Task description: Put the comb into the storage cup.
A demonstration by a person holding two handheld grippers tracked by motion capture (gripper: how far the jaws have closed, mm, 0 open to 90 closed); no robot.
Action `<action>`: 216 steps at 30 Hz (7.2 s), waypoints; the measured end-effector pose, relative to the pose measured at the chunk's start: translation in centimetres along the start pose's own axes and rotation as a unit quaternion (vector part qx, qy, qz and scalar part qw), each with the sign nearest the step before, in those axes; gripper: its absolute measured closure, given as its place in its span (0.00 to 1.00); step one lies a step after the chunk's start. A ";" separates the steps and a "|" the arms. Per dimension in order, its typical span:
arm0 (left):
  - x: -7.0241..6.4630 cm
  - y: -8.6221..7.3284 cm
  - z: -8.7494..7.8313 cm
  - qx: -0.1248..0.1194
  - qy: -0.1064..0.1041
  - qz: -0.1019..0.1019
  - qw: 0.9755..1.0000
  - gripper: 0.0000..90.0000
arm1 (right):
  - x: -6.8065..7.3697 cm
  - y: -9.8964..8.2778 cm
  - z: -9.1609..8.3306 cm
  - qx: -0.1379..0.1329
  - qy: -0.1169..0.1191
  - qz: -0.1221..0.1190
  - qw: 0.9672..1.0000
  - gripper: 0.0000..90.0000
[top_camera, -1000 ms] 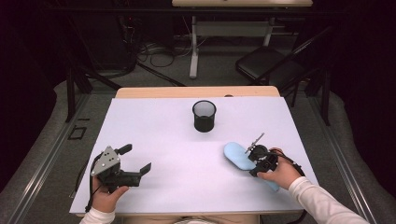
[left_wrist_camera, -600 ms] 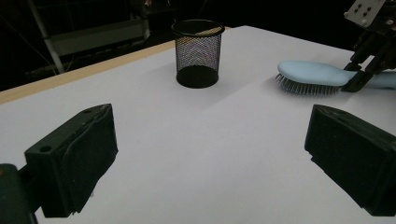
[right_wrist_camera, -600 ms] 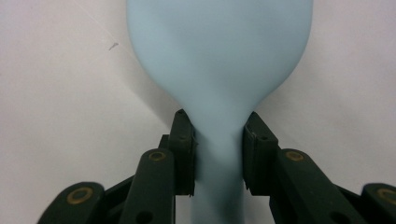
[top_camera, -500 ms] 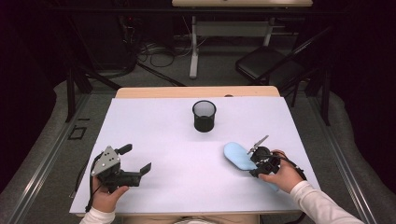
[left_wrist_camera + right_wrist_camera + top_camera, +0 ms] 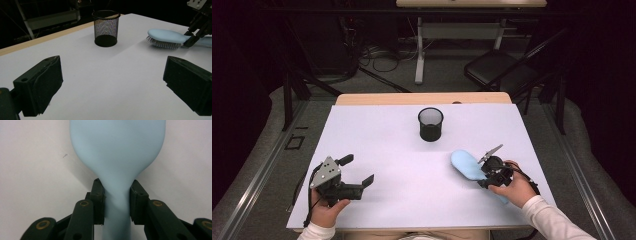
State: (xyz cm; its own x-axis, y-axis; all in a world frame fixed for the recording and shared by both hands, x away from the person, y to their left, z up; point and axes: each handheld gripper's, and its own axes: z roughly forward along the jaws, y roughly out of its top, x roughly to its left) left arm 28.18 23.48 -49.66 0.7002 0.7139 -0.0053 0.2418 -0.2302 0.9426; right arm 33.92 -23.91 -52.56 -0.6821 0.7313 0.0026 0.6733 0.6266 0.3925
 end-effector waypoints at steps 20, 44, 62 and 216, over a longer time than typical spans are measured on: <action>0.0 0.0 0.0 0.000 0.001 0.000 1.000 0.03 | 0.5 1.7 -1.8 -0.058 -0.006 0.005 0.998 0.77; 0.0 0.0 0.0 0.000 0.002 -0.001 1.000 0.03 | 1.0 4.3 -4.1 -0.114 -0.005 -0.004 0.993 0.77; 0.1 0.0 0.0 0.000 0.002 -0.003 1.000 0.03 | 1.0 6.9 -5.1 -0.152 -0.003 -0.001 0.988 0.77; 1.7 13.5 8.2 0.028 -0.097 -0.117 0.988 0.05 | 4.7 11.4 -4.2 -0.363 0.000 -0.006 0.932 0.77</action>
State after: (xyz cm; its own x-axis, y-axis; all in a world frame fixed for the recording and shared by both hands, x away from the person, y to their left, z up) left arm 38.17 16.16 -39.72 0.7342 0.6138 -0.2902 0.4459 -0.1137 0.8878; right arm 37.19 -14.43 -44.17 -0.6882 0.7255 -0.0056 0.2954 0.2872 0.9112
